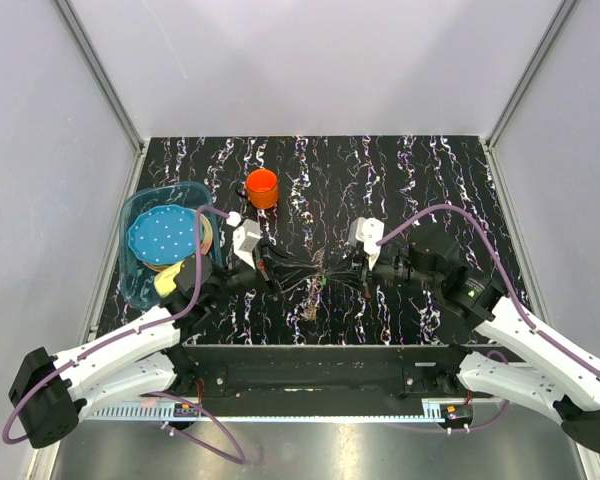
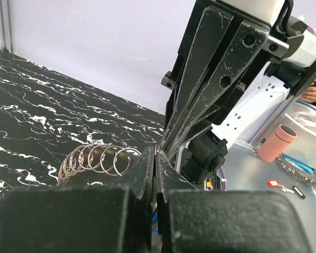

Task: Remove the keys from the keyring

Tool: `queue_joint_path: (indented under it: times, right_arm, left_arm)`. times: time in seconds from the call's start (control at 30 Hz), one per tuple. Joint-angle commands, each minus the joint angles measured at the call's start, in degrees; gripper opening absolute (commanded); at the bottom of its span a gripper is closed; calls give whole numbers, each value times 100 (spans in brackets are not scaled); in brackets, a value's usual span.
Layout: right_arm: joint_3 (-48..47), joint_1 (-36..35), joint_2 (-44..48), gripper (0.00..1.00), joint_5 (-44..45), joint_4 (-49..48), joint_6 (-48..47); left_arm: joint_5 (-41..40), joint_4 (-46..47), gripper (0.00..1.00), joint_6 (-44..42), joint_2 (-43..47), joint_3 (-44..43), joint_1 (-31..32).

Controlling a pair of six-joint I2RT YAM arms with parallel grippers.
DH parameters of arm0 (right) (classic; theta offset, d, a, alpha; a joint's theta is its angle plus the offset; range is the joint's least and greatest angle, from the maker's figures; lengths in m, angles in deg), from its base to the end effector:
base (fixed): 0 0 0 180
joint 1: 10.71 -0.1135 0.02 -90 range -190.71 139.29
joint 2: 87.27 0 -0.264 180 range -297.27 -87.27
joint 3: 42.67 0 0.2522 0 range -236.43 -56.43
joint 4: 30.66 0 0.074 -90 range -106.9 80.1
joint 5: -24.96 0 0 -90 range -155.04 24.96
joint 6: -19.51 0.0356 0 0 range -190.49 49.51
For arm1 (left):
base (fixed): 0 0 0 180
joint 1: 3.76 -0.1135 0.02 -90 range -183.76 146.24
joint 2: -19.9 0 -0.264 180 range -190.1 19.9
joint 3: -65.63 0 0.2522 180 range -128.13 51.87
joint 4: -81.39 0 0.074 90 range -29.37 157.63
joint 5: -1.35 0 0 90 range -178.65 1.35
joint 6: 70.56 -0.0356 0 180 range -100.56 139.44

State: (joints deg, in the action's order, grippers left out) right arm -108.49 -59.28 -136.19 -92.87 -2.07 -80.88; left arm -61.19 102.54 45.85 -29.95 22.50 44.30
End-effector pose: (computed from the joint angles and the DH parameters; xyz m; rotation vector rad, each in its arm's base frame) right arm 0.1140 0.1543 0.3644 -1.2059 1.3929 0.9038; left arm 0.1231 -0.1616 0.3121 0.7087 1.3153 -1.3894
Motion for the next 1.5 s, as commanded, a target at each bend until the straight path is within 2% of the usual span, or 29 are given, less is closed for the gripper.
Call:
queue_joint_path:
  times: [0.0,0.4,0.8,1.07,1.23,1.3,1.47]
  right_arm:
    - [-33,-38,-108,0,164,-235,73]
    - [116,-143,-231,0,428,-779,283]
    - [46,-249,-513,0,384,-560,283]
    - [-33,-249,-118,22,665,-507,546]
    - [11,-240,181,25,893,-507,609]
    - [-138,-144,94,25,719,-350,643]
    - [-577,479,-371,26,-993,-550,1467]
  left_arm:
    - [-496,842,0,162,124,19,-24]
    - [-839,1114,0,356,-8,168,-33]
    - [-971,1158,0,382,19,221,-33]
    - [-813,1271,0,329,124,361,-24]
    - [-488,1377,0,391,212,362,-33]
    - [-313,1386,0,443,221,309,-33]
    - [-48,1552,0,558,221,238,-41]
